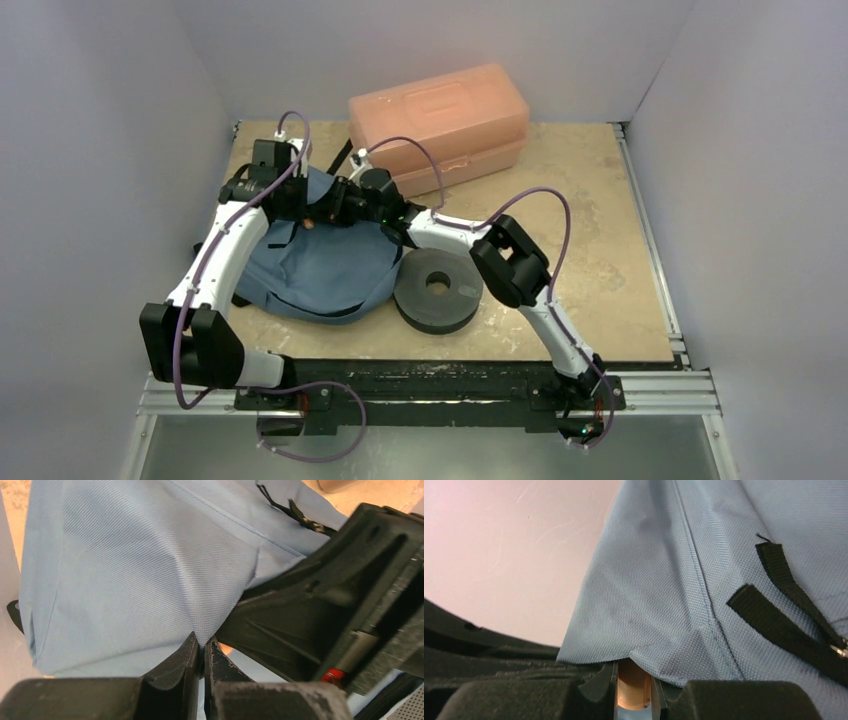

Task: Pack the student bag
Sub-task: Place the stationery in the student bag.

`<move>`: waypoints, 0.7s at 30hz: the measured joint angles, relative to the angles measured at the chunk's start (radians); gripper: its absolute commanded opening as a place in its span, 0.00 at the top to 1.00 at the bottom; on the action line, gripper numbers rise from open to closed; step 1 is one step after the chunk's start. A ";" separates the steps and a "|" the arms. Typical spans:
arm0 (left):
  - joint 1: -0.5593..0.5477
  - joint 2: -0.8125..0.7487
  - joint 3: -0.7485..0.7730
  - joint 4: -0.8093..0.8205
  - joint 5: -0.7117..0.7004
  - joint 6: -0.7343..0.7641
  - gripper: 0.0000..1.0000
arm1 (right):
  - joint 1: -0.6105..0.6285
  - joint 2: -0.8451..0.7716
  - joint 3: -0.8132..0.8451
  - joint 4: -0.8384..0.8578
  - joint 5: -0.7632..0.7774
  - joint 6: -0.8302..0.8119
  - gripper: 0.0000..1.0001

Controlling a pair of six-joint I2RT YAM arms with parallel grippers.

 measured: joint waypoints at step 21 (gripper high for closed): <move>0.035 -0.002 0.013 -0.014 0.056 0.011 0.95 | 0.121 0.165 0.066 0.321 0.462 0.023 0.93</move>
